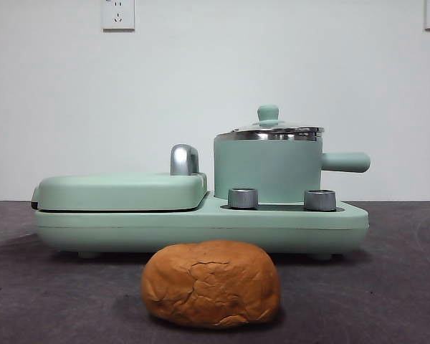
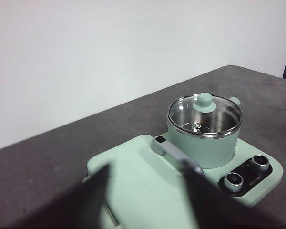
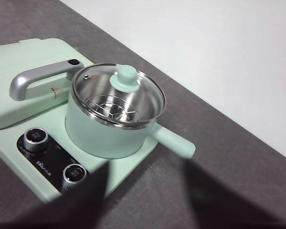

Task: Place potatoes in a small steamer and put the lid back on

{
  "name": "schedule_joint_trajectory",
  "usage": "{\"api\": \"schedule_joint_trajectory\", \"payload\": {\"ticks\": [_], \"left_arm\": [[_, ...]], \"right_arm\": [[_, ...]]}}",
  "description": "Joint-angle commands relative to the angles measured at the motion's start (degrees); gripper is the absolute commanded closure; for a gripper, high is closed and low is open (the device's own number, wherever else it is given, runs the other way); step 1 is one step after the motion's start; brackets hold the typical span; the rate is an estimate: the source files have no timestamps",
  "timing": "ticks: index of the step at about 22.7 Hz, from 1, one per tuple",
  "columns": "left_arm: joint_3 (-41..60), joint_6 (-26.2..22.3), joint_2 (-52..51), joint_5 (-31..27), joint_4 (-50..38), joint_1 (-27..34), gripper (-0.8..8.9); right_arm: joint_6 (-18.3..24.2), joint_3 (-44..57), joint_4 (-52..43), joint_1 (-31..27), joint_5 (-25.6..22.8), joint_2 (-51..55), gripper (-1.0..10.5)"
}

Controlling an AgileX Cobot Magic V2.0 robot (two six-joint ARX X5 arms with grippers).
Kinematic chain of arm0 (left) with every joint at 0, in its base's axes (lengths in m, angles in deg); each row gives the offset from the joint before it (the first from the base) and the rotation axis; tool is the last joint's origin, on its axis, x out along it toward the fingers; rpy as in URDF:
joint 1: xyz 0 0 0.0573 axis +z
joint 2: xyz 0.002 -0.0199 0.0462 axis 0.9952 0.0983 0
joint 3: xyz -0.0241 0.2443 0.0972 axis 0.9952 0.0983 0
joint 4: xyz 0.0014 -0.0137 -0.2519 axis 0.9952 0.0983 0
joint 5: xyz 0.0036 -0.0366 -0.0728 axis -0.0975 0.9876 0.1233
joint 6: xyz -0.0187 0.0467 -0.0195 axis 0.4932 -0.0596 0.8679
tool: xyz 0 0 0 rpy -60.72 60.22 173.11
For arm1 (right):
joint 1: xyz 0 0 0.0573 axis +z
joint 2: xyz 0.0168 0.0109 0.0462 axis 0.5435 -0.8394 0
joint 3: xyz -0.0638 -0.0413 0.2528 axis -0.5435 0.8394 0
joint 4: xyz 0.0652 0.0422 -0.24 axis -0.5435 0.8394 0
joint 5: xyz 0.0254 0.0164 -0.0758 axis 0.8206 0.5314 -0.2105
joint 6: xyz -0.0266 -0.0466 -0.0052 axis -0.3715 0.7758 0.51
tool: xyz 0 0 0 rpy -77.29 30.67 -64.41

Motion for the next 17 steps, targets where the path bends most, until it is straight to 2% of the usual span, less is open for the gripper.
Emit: {"api": "schedule_joint_trajectory", "payload": {"ticks": [1,6,10,17], "left_arm": [[-1.4,-1.3,0.0,0.4,-0.8,-0.1,3.87],[-1.4,0.4,0.3,0.4,-1.2,-0.7,4.47],[-1.4,3.3,2.6,0.4,-4.4,-2.9,4.47],[-1.4,11.3,13.9,0.4,-20.1,-10.9,4.47]], "right_arm": [[1.0,-0.7,-1.2,0.5,-0.3,-0.1,5.4],[-0.7,-0.7,-2.1,0.6,-0.7,0.0,5.5],[-3.5,-0.7,-2.1,0.6,-0.7,0.0,5.5],[-3.8,-0.7,-2.1,0.6,-0.7,0.0,5.5]]}}
